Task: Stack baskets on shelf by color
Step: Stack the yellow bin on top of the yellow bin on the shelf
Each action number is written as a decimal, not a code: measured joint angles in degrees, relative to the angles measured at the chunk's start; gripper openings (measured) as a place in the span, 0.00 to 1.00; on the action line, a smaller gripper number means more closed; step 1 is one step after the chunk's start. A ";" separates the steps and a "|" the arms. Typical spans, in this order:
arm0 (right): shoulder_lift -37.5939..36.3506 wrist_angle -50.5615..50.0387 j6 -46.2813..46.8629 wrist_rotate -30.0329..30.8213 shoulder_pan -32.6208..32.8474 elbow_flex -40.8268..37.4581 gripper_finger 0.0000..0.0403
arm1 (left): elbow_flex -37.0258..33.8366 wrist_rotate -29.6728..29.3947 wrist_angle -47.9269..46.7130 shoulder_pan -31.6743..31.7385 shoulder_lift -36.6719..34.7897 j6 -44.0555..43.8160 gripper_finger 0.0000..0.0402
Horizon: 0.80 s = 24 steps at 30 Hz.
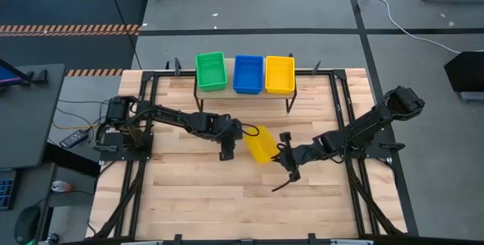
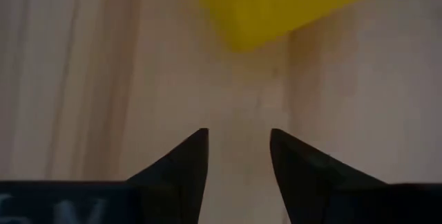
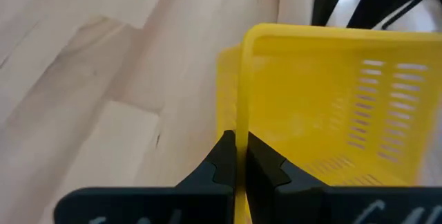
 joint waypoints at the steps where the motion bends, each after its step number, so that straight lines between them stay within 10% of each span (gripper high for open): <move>1: 0.00 -0.71 0.45 -0.01 0.01 0.00 0.04 | 0.00 -0.87 -0.71 0.01 0.00 -0.21 0.40; 24: -0.18 -33.75 17.04 3.03 0.06 9.17 0.09 | -0.11 -5.55 -7.15 -3.38 0.00 -7.37 0.35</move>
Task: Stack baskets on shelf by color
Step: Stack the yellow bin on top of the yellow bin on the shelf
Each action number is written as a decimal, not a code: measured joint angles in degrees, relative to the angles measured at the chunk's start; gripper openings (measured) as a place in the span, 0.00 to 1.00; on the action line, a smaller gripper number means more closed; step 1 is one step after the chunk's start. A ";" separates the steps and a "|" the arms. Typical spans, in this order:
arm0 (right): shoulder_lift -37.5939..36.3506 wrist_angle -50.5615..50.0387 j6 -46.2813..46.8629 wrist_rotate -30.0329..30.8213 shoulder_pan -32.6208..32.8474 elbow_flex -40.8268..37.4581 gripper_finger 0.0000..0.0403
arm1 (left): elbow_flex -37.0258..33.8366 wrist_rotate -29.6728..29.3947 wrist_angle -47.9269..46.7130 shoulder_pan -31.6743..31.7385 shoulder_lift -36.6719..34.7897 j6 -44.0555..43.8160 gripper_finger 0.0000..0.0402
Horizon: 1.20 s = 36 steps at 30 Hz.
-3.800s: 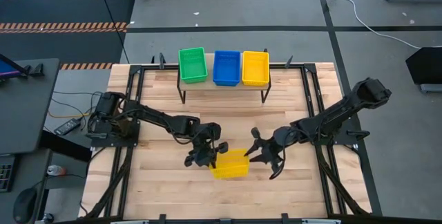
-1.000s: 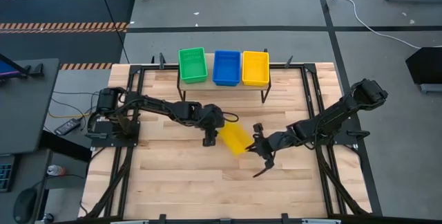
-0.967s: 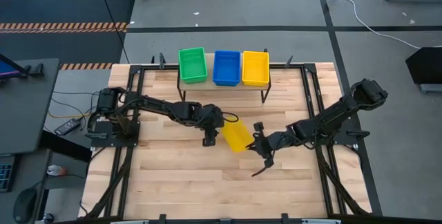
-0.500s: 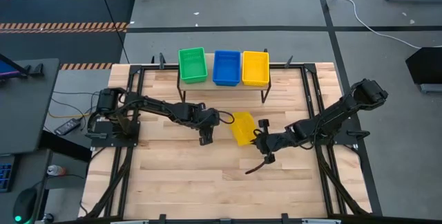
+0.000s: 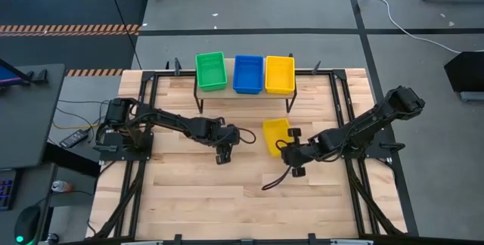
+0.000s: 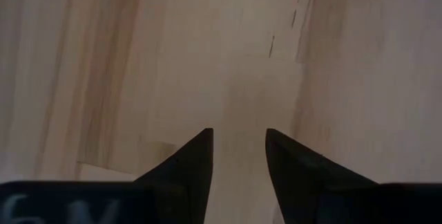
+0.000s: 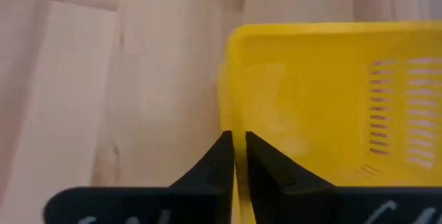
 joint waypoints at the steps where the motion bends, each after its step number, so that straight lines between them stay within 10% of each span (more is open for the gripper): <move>1: 0.01 0.07 -0.01 -0.37 0.01 0.22 0.10 | 0.00 -0.13 0.00 -0.21 0.00 0.00 0.34; 23: 0.03 -1.91 4.96 -2.00 0.01 0.49 0.60 | -0.01 -0.92 0.04 -1.22 0.00 0.00 0.33; 36: 0.03 -3.10 8.50 -3.30 0.17 0.49 0.50 | -0.04 -0.92 0.07 -1.22 0.00 -1.14 0.33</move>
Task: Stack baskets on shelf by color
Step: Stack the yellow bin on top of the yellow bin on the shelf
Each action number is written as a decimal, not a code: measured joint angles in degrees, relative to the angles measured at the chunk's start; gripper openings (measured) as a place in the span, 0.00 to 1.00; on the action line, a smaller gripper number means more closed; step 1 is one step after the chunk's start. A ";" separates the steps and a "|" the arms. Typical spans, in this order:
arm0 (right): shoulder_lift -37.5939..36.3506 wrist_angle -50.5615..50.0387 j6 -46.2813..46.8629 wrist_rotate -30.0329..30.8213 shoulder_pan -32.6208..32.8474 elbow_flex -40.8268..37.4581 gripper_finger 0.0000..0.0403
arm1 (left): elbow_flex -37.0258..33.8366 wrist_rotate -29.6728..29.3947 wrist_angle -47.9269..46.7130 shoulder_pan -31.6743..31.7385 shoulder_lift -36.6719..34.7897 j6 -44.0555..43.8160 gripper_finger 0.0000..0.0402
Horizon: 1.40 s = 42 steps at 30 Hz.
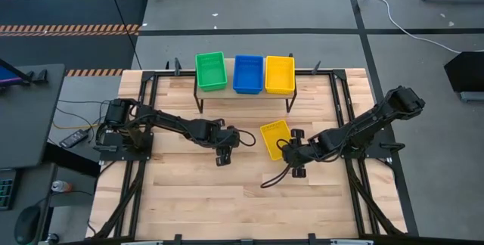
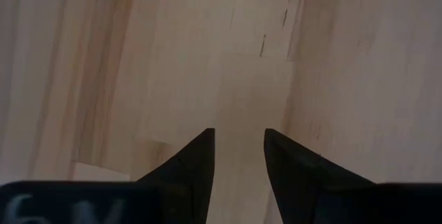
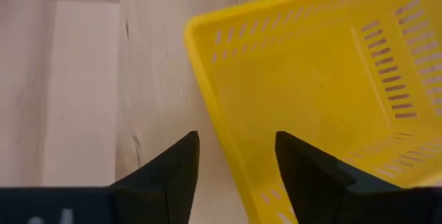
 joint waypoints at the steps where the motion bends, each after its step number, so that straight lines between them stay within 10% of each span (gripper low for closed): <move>1: 0.00 0.27 0.02 -0.01 -0.03 0.00 0.48 | -0.01 0.00 0.00 -0.09 0.00 -0.03 0.33; 23: 5.16 4.83 -1.68 -5.35 -0.37 -0.81 0.03 | -0.05 -0.83 1.55 -0.59 0.00 -0.32 0.33; 42: 5.18 -19.53 -1.07 1.50 1.02 19.80 0.04 | -0.05 -0.83 1.75 -0.62 0.00 -0.25 0.33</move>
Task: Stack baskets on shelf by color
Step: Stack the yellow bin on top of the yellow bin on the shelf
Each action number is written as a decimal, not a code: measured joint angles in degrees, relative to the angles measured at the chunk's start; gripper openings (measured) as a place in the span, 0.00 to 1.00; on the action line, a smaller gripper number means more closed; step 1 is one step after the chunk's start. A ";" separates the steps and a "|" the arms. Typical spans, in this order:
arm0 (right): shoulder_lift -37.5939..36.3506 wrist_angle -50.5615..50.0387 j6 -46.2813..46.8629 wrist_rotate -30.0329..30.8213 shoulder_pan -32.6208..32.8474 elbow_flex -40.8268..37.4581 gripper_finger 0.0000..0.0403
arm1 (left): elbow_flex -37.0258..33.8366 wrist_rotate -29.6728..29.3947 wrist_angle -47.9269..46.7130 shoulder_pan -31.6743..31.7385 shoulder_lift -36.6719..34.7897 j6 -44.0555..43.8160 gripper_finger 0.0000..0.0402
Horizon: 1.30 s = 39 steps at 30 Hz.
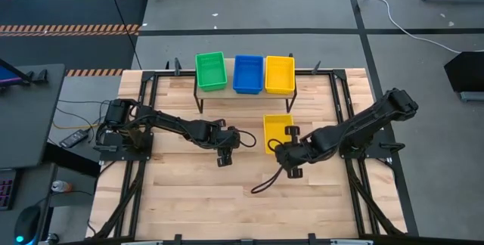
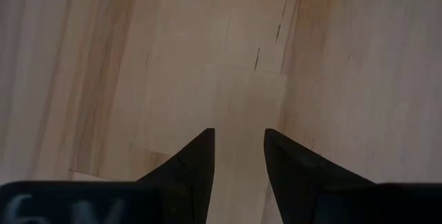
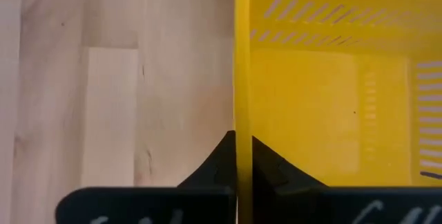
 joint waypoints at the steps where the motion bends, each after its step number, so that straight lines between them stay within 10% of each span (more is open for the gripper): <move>1: 0.00 -2.73 -0.37 0.38 0.02 2.11 0.04 | -0.01 0.00 0.00 0.00 0.00 0.01 0.33; 17: -0.07 -22.72 -15.82 14.65 -6.46 29.59 0.03 | 0.00 -0.02 2.84 0.00 0.00 0.81 0.33; 32: -0.04 -23.00 -30.91 14.20 -27.28 30.65 0.03 | 0.00 -4.46 7.30 -0.38 0.00 3.04 0.33; 39: -0.04 -22.98 -32.09 2.52 -35.80 30.65 0.03 | 0.00 -4.50 7.30 -1.33 0.00 3.03 0.33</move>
